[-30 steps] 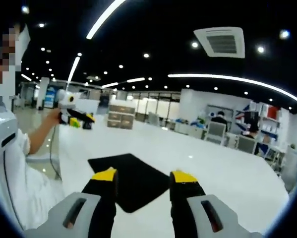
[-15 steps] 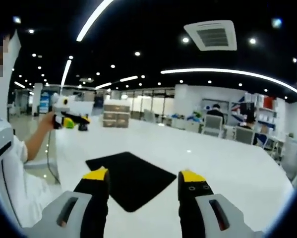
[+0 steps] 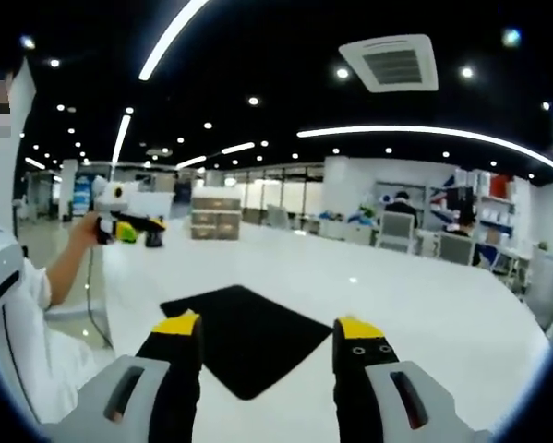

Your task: Arrange the mouse and mouse pad neatly on the desk surface

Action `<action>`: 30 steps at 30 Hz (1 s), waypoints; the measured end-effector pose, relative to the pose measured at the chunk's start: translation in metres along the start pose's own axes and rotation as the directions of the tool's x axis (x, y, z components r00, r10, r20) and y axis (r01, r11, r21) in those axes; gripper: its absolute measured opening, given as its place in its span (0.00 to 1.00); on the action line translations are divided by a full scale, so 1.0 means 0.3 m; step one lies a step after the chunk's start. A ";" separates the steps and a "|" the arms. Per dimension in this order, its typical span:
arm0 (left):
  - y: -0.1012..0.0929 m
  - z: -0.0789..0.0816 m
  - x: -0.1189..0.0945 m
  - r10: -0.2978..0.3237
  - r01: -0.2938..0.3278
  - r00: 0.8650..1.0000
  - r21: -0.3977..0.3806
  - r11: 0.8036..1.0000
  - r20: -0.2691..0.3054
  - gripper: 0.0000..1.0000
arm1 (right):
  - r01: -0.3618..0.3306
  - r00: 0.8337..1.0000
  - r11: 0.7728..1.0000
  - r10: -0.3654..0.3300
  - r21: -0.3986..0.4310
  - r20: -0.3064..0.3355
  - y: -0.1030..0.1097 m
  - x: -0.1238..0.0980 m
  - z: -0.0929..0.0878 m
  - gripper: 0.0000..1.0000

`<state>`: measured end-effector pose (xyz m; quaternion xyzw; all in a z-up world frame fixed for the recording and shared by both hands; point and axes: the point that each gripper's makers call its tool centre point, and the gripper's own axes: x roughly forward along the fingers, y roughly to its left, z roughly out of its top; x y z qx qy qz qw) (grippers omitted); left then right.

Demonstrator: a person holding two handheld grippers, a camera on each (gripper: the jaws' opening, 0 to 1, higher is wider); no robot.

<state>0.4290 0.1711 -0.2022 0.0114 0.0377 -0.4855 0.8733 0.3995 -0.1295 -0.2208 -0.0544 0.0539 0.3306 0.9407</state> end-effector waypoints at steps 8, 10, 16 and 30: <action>-0.020 -0.006 0.007 -0.001 0.002 1.000 0.017 1.000 -0.007 0.54 | 0.000 1.000 1.000 0.000 0.014 0.003 0.001 0.002 -0.002 0.56; -0.020 -0.006 0.006 0.001 -0.001 1.000 0.016 1.000 -0.005 0.54 | 0.001 1.000 1.000 -0.001 0.013 0.002 0.001 0.001 -0.003 0.56; -0.017 -0.002 0.008 0.003 -0.002 1.000 0.019 1.000 -0.001 0.54 | 0.001 1.000 1.000 -0.001 0.013 -0.004 0.006 0.003 -0.010 0.55; -0.003 -0.015 0.011 0.011 -0.011 1.000 0.010 1.000 -0.014 0.54 | 0.016 0.999 1.000 -0.016 0.006 -0.036 -0.023 0.007 -0.016 0.55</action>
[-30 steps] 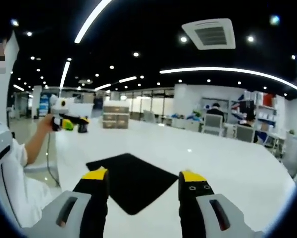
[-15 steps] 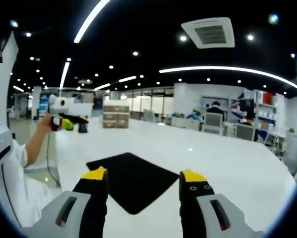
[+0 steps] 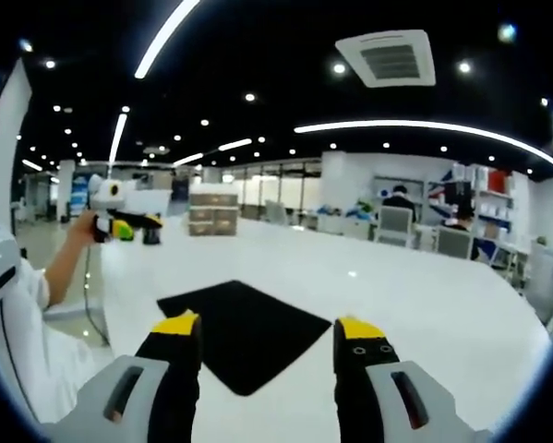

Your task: Arrange the mouse and mouse pad neatly on the desk surface

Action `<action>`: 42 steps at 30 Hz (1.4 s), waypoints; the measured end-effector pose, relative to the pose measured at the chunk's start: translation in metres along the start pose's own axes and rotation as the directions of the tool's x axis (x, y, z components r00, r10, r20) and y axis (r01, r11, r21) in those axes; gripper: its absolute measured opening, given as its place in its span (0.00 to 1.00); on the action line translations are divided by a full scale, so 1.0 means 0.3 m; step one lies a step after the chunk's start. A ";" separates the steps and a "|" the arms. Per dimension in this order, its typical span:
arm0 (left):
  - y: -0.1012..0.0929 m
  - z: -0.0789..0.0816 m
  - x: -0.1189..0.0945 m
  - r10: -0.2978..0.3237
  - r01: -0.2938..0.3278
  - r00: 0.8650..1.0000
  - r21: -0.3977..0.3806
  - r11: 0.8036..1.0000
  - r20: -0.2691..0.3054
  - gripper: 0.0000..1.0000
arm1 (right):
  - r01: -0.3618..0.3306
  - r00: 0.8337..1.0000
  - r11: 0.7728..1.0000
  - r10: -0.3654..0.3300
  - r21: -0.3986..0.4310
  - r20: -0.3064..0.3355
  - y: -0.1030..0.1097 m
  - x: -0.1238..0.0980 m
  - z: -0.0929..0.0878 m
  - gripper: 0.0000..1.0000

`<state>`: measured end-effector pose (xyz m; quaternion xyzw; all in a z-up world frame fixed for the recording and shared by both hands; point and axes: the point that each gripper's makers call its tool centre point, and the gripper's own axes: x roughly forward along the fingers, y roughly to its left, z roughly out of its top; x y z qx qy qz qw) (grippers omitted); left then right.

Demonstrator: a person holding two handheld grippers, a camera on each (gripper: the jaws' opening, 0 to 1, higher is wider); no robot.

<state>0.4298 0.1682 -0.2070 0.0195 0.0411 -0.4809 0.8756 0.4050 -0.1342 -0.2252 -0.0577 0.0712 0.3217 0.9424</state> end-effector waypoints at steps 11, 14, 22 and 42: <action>-0.007 -0.009 0.016 -0.014 0.014 1.000 0.002 1.000 -0.007 0.54 | 0.045 0.971 0.990 -0.075 -0.136 -0.226 -0.136 0.019 0.035 0.55; 0.004 -0.017 0.018 0.000 0.000 1.000 0.004 1.000 -0.016 0.54 | 0.039 0.942 0.981 -0.099 -0.190 -0.319 -0.176 0.049 0.025 0.55; 0.001 -0.035 0.027 0.001 0.000 0.999 0.019 1.000 -0.036 0.54 | 0.018 0.901 0.980 -0.101 -0.196 -0.423 -0.236 0.119 0.035 0.57; 0.018 -0.051 0.018 0.015 -0.012 0.998 0.052 0.999 -0.058 0.55 | 0.039 0.750 0.993 -0.104 -0.114 -0.653 -0.388 0.208 -0.126 0.59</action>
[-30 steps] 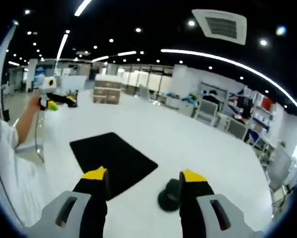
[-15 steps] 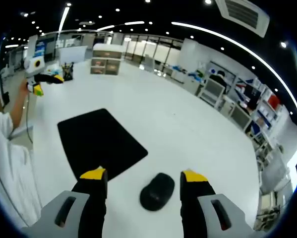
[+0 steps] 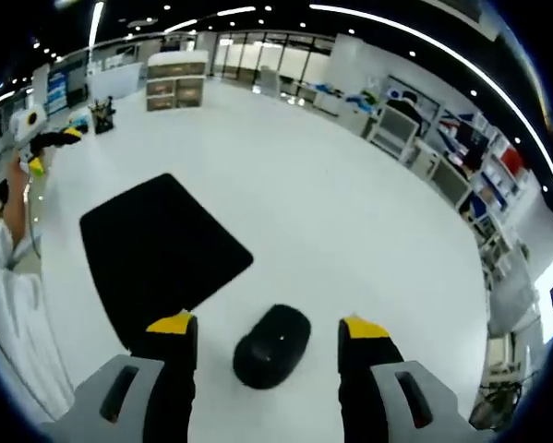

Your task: Arrange the mouse and mouse pad neatly on the desk surface

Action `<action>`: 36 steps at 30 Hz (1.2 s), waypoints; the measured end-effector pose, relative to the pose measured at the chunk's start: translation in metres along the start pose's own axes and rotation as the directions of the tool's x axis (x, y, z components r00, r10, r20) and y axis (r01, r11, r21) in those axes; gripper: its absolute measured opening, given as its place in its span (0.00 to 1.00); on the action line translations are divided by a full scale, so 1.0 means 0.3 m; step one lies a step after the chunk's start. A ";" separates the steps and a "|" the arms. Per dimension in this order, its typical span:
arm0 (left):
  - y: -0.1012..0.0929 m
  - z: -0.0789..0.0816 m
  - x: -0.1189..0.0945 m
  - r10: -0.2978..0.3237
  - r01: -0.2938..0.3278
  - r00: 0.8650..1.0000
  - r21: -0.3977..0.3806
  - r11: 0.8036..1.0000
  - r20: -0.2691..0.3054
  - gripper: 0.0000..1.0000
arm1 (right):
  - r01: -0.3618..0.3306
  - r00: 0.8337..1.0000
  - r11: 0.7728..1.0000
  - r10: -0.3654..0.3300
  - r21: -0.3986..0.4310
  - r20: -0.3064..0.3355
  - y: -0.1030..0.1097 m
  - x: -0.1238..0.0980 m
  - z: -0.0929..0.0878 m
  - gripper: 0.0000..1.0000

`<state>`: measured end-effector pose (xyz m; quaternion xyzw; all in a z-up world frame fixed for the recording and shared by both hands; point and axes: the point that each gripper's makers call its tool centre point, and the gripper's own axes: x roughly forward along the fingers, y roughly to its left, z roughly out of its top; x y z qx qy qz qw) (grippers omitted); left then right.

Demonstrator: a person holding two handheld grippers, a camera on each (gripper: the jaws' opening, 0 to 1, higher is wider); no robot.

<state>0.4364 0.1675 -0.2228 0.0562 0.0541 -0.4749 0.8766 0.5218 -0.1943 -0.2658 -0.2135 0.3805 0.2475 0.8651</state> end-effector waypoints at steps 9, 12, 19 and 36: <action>-0.001 0.005 -0.006 -0.011 0.011 1.000 -0.008 1.000 0.011 0.54 | 0.006 0.997 0.999 -0.003 0.046 -0.072 -0.052 0.091 -0.043 0.57; -0.008 0.005 -0.005 -0.016 0.016 1.000 -0.010 1.000 0.013 0.54 | -0.006 0.996 0.998 0.011 0.059 -0.086 -0.047 0.117 -0.057 0.57; -0.010 0.001 -0.005 -0.011 0.011 1.000 -0.008 1.000 0.011 0.54 | -0.011 0.992 0.996 0.023 0.090 -0.127 -0.077 0.162 -0.090 0.55; -0.019 0.010 -0.004 -0.019 0.019 0.999 -0.001 1.000 0.026 0.54 | -0.044 0.981 0.991 0.068 0.129 -0.183 -0.001 0.215 -0.154 0.51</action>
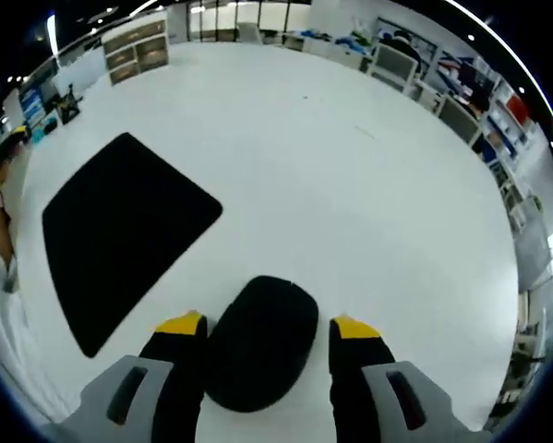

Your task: Arrange the mouse and mouse pad neatly on the desk surface

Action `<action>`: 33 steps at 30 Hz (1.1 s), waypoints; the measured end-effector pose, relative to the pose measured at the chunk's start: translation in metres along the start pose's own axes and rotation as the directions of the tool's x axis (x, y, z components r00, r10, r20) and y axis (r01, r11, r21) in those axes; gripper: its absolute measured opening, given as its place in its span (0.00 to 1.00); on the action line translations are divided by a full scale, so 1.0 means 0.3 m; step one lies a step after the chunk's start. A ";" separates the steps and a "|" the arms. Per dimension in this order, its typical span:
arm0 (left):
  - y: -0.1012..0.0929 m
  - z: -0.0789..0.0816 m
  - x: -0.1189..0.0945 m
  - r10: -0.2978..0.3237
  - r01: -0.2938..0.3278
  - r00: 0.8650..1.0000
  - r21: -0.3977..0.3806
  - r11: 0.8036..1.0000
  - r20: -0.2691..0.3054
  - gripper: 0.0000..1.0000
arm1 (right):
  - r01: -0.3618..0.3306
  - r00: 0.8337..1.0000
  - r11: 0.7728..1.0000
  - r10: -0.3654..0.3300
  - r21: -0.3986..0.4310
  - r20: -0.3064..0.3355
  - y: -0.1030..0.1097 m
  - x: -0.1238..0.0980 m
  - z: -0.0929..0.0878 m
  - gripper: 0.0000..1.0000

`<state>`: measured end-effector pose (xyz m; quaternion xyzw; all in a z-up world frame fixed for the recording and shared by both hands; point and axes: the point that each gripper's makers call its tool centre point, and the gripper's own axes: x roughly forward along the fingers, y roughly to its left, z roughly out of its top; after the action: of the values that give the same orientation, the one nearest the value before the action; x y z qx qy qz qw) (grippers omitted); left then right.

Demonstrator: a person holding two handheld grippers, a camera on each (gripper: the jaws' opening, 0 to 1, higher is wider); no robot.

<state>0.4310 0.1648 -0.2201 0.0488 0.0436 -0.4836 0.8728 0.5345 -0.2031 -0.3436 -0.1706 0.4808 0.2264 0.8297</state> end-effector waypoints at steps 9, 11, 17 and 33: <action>0.003 -0.007 0.003 -0.001 0.001 1.000 0.001 1.000 -0.006 0.54 | -0.010 0.998 1.000 0.011 0.016 -0.060 0.023 0.021 -0.030 0.53; 0.003 -0.008 0.003 -0.001 0.001 1.000 0.003 1.000 -0.008 0.54 | -0.018 0.997 1.000 0.018 0.013 -0.070 0.023 0.022 -0.031 0.53; 0.005 -0.009 0.006 -0.005 0.005 1.000 0.003 1.000 -0.010 0.54 | -0.024 0.995 0.999 0.028 0.038 -0.098 0.010 0.031 -0.020 0.52; 0.013 -0.021 0.009 -0.001 0.001 1.000 0.010 1.000 -0.022 0.54 | 0.019 0.964 0.997 0.000 0.068 -0.267 -0.020 0.035 -0.007 0.47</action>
<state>0.4356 0.1654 -0.2266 0.0583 0.0507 -0.4836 0.8719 0.5410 -0.2070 -0.3535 -0.1726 0.5951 0.1805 0.7639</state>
